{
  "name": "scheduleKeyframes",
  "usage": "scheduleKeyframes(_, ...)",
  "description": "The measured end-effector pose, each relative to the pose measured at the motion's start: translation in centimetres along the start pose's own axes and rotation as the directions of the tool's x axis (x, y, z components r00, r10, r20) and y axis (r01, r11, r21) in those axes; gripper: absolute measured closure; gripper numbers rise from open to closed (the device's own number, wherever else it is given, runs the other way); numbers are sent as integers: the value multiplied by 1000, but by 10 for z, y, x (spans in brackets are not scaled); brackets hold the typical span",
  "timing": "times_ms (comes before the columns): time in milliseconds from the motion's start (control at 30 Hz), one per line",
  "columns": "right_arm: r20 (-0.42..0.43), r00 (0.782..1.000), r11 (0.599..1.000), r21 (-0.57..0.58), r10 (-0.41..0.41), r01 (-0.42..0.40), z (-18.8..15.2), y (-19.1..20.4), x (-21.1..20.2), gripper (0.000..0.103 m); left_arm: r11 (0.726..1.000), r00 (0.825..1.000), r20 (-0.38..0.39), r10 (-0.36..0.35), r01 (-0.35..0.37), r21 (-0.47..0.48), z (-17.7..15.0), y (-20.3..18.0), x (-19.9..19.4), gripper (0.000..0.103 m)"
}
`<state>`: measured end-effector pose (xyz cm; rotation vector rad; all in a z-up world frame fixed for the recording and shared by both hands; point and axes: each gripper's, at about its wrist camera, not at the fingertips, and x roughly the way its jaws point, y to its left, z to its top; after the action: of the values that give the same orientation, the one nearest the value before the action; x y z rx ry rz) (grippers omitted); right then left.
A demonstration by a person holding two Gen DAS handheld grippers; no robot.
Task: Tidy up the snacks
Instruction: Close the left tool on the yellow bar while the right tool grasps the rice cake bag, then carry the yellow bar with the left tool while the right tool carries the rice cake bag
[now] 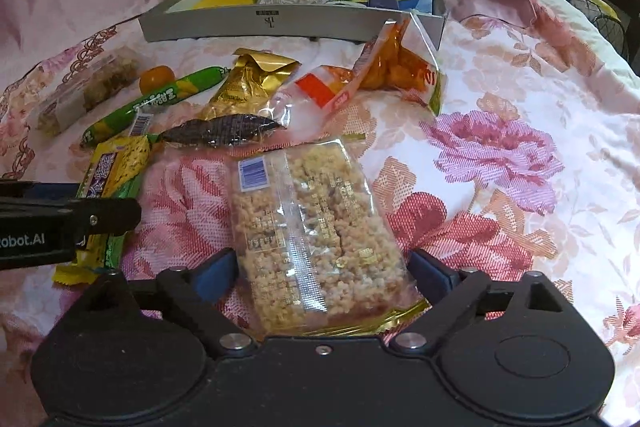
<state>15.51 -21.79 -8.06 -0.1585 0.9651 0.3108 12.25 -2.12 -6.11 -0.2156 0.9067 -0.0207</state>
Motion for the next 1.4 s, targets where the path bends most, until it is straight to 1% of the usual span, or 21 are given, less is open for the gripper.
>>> scheduleKeyframes(133,20,1000,999,-32,-4,5,-2,5,-4,22,1000,1000,4,-13,13,1,-3,2,-4,48)
scheduleKeyframes(233,35,999,997,-71,-13,15,-3,11,-7,24,1000,1000,0,-24,24,21,-8,2,-8,49)
scheduleKeyframes(400,73,997,989,-140,-28,38,-7,22,-14,25,999,1000,6,-30,29,33,-12,3,-15,49)
scheduleKeyframes(467,94,995,985,-165,-29,44,-8,26,-18,25,999,999,18,-29,29,43,-13,2,-18,49)
scheduleKeyframes(633,145,989,973,-220,-30,62,-10,36,-26,26,996,996,83,-14,7,87,-14,0,-32,49)
scheduleKeyframes(767,168,985,970,-232,-31,70,-10,37,-30,26,999,993,119,-23,17,49,-10,5,-38,49)
scheduleKeyframes(1000,215,976,973,-214,-38,85,-10,36,-37,26,1000,991,135,-22,22,-3,-8,13,-37,49)
scheduleKeyframes(1100,247,968,976,-198,-40,91,-9,34,-43,26,1000,989,150,-16,18,-16,-7,14,-38,49)
scheduleKeyframes(1233,301,953,979,-179,-40,97,-8,32,-51,26,999,987,163,-4,11,-38,-4,16,-36,49)
scheduleKeyframes(1400,384,922,976,-173,-53,129,-3,29,-57,26,998,981,194,12,-1,-60,3,17,-35,49)
